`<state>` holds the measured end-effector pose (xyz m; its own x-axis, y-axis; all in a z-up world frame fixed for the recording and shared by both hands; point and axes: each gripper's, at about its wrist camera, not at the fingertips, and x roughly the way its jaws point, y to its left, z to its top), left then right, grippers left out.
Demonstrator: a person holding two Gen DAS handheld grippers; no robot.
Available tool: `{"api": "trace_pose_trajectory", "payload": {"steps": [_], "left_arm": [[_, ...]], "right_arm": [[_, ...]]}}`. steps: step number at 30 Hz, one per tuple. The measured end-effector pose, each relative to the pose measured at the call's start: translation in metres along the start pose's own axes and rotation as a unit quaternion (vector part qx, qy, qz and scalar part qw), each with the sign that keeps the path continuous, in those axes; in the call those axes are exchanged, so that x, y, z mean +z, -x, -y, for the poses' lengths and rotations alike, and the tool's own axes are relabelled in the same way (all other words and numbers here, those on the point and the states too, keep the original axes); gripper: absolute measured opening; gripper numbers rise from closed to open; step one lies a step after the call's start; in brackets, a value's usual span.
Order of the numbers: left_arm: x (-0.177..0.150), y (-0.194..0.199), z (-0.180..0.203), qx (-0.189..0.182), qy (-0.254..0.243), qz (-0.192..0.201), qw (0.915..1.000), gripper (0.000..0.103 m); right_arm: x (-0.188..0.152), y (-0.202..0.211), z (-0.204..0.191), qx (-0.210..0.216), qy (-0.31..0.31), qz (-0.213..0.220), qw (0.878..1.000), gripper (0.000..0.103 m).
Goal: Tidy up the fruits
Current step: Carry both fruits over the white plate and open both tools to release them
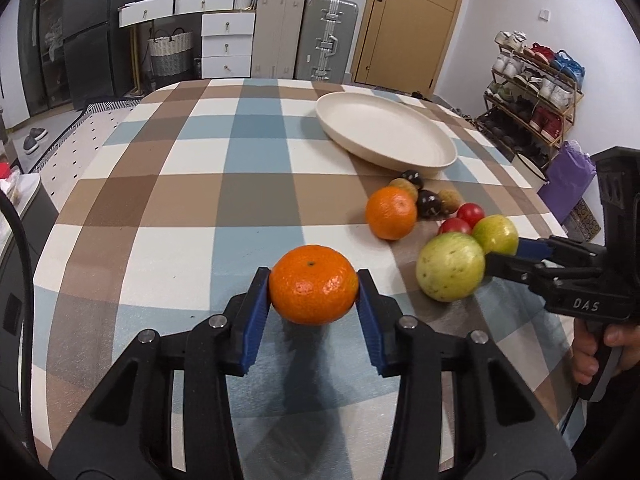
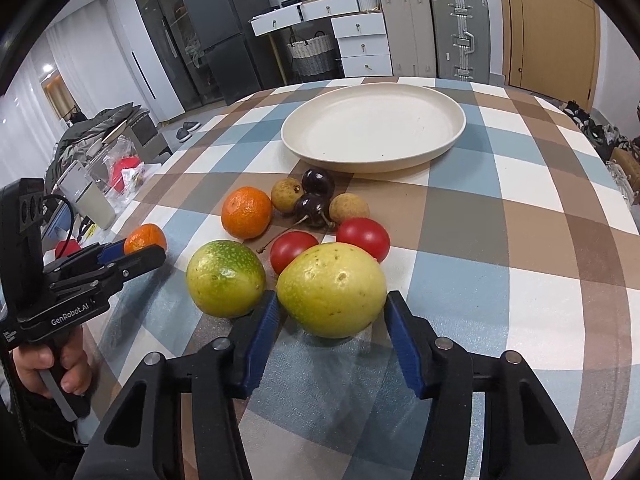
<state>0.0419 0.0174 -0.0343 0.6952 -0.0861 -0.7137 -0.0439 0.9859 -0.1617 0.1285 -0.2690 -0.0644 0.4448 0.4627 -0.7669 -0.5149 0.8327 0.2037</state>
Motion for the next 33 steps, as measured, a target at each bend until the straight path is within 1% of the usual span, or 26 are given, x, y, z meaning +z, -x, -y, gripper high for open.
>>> {"api": "trace_pose_trajectory", "payload": {"steps": [7, 13, 20, 33], "left_arm": [[0.009, 0.006, 0.014, -0.017, -0.012, 0.022, 0.9995, 0.039], [0.021, 0.009, 0.027, -0.034, -0.023, 0.043, 0.9982, 0.039], [0.039, 0.013, 0.041, -0.050, -0.034, 0.064, 0.9961, 0.039], [0.074, 0.013, 0.058, -0.051, -0.049, 0.099, 0.9925, 0.039]], "right_arm": [[-0.006, 0.006, 0.000, 0.000, 0.003, 0.012, 1.000, 0.054], [-0.005, 0.027, 0.003, 0.002, 0.001, 0.043, 0.999, 0.054], [0.005, 0.045, 0.008, 0.009, -0.008, 0.073, 0.997, 0.054], [0.035, 0.059, 0.015, 0.026, -0.021, 0.116, 0.993, 0.054]]}}
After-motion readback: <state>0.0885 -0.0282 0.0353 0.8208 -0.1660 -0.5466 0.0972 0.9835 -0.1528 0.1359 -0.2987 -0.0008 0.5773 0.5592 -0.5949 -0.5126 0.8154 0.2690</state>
